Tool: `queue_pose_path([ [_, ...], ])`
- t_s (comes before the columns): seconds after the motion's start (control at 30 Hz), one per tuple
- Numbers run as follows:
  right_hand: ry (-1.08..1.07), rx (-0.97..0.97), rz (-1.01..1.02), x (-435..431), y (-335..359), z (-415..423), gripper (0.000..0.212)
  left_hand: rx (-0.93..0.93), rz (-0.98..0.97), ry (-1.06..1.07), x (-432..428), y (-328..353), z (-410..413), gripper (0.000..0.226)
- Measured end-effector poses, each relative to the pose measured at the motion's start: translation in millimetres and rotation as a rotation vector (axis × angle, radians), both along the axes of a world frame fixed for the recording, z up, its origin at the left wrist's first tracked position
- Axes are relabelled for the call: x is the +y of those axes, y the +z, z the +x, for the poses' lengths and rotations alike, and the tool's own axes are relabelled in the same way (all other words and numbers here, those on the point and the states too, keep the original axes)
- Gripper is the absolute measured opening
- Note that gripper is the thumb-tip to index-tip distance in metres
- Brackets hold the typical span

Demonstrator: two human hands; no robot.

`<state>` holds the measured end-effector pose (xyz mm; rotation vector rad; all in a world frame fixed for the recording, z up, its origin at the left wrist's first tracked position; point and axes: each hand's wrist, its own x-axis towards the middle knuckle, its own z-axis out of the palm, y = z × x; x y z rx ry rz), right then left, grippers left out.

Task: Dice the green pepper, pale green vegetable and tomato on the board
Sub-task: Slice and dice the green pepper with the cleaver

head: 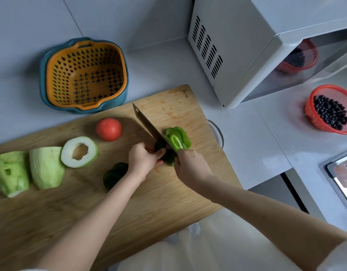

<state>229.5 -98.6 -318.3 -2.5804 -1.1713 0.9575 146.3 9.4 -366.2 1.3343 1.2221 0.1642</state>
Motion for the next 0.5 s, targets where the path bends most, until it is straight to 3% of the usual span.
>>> queue_pose_path([
  [0.1,-0.046,0.038,0.052,-4,-3,4,0.035,0.044,0.082,-0.044,1,5,-1,0.014],
  [0.23,-0.055,0.064,0.058,-5,-1,8,0.034,0.101,0.182,-0.136,0,8,3,0.024],
  [0.37,-0.082,0.075,0.082,-16,5,13,0.028,-0.024,0.183,-0.139,-6,1,1,0.033],
  [0.5,-0.055,0.069,0.101,-26,16,17,0.033,-0.117,0.258,-0.167,-12,-6,-7,0.028],
])
